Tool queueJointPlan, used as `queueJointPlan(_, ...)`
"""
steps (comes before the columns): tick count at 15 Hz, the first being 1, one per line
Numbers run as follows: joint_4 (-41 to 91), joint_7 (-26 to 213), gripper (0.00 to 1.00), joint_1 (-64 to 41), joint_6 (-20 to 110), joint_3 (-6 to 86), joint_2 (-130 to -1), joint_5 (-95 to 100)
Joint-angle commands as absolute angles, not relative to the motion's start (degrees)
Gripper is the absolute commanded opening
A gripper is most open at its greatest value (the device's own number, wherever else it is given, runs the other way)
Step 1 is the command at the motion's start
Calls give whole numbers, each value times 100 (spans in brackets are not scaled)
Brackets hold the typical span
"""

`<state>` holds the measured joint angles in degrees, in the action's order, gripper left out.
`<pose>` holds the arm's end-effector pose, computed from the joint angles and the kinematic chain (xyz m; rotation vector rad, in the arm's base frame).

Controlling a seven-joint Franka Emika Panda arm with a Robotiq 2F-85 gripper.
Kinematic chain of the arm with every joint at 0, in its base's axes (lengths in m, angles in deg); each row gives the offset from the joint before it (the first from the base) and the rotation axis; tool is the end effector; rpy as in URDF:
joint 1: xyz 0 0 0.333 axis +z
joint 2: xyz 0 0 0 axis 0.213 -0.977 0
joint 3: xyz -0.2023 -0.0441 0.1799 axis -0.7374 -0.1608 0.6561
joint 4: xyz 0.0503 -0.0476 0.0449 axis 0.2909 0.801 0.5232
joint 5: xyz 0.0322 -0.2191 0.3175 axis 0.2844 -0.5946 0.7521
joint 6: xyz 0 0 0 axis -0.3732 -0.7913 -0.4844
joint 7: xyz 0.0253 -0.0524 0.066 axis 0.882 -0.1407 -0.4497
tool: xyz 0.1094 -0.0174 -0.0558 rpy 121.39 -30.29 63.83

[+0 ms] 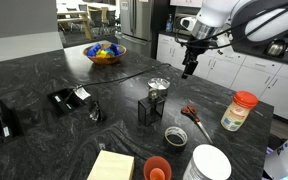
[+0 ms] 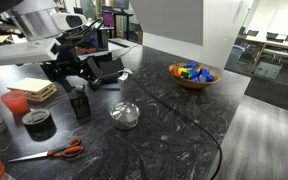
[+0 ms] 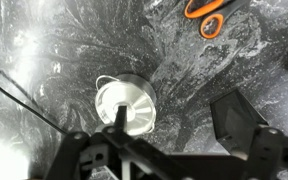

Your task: Put the measuring spoon on the counter

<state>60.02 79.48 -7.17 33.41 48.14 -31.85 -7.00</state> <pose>0.4896 0.0701 0.4629 2.8492 0.6031 0.3197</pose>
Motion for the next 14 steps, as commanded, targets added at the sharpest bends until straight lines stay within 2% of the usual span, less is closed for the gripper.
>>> queueJointPlan(1,5517,7703,100,-610,3501,4916,-3645,-762)
queueJointPlan(9,5229,6728,100,-231,4629,5041,-4326,-135)
queueJointPlan(14,5255,5968,100,-183,4754,5038,-4498,721)
